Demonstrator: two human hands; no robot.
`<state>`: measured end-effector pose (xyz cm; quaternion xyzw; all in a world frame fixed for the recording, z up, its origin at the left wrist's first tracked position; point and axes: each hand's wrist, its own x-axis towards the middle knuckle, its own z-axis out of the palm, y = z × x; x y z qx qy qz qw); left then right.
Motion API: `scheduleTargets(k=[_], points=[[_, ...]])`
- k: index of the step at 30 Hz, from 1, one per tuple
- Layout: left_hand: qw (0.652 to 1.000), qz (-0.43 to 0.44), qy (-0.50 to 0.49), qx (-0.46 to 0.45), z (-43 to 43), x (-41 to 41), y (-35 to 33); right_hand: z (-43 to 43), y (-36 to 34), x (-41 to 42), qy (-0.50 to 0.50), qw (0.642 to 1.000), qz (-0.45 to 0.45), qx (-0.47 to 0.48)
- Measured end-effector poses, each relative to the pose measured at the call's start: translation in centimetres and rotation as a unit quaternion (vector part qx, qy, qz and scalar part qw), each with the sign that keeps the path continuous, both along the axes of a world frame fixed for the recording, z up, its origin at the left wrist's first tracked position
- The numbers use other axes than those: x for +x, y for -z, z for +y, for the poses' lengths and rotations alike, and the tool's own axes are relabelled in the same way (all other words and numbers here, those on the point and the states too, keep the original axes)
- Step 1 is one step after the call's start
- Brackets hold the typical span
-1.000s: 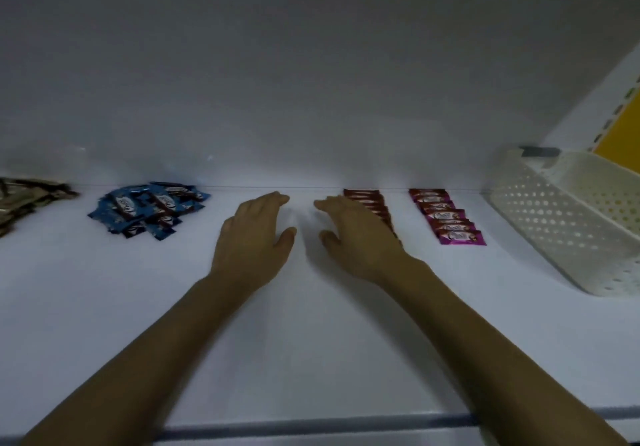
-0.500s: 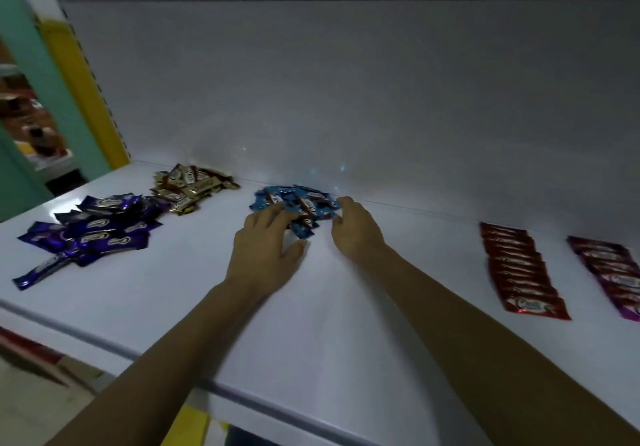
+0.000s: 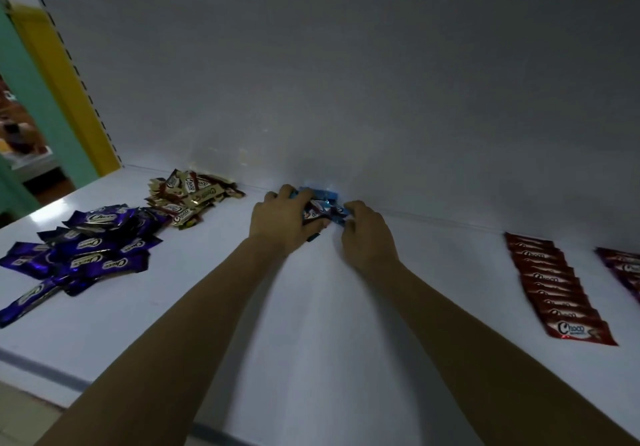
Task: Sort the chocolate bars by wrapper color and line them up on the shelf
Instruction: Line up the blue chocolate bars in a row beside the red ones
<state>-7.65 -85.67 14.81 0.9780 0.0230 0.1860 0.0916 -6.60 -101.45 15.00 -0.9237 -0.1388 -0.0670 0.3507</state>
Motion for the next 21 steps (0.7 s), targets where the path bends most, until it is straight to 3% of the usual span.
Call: scheduleTargets(k=[3, 6, 16, 21], points=[[0.996, -0.045, 0.03, 0.065, 1.1, 0.6, -0.7, 0.0, 0.5, 0.4, 0.006, 1.0, 0.007, 0.02], [0.991, -0.082, 0.069, 0.076, 1.7, 0.7, -1.3, -0.1, 0.8, 0.7, 0.009, 0.999, 0.01, 0.043], [0.979, -0.168, 0.116, -0.006, 1.5, -0.1, -3.0, -0.6, 1.7, 1.1, -0.026, 0.993, -0.001, 0.117], [0.972, -0.179, 0.07, -0.136, 0.8, -1.5, -3.5, -0.8, 0.7, 0.0, -0.066, 0.987, -0.012, 0.146]])
